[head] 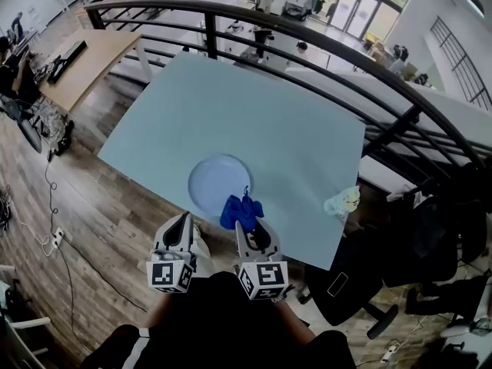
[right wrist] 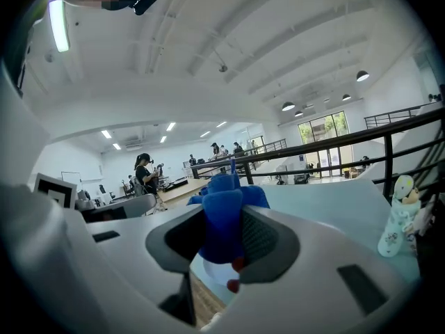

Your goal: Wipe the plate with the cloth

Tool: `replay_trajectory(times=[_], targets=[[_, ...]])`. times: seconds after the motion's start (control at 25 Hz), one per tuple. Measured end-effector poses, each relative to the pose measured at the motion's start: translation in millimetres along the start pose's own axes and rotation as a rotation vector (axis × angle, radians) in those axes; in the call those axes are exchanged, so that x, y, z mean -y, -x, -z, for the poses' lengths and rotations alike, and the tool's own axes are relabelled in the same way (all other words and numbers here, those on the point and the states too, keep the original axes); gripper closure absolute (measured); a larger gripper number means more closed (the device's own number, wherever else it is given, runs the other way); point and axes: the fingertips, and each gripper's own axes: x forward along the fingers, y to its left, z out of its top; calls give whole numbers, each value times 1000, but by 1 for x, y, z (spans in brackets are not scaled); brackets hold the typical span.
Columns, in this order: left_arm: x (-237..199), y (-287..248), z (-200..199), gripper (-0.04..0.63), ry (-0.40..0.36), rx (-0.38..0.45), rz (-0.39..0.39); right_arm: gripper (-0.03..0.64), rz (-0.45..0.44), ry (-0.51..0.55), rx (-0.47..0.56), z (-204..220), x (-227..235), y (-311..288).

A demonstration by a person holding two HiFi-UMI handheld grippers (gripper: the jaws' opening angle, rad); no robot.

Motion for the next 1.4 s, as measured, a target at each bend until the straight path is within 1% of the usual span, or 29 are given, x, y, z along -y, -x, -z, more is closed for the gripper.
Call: replay_trajectory(times=[0.28,0.48,0.64,0.8,0.88,1.12,1.4], targets=[[-20,-48,-6,594,-2,-36,101,499,80,-35,1,-11,-4,-38],[-28,-86,-8,594,-14,-56,200,499,150,-51,-5,-17,-1,-62],[-38,-107,-15,594,-11,-72,273,499,220,-64,12,-27,-8,-77],[-45,-125,-16,594,-27,-90,370,499,301,-81,30,-33,-14,-88],[-48,-135,-23,594,-19,-97,416,499,338,-91,36,-36,-19,-94],[-59,-153,-32,594,-27,-96,523,499,435,-135,59,-33,-29,-108],[-90,-151,-23,594,-40,-122,593,499,502,-150,74,-23,-57,-124]])
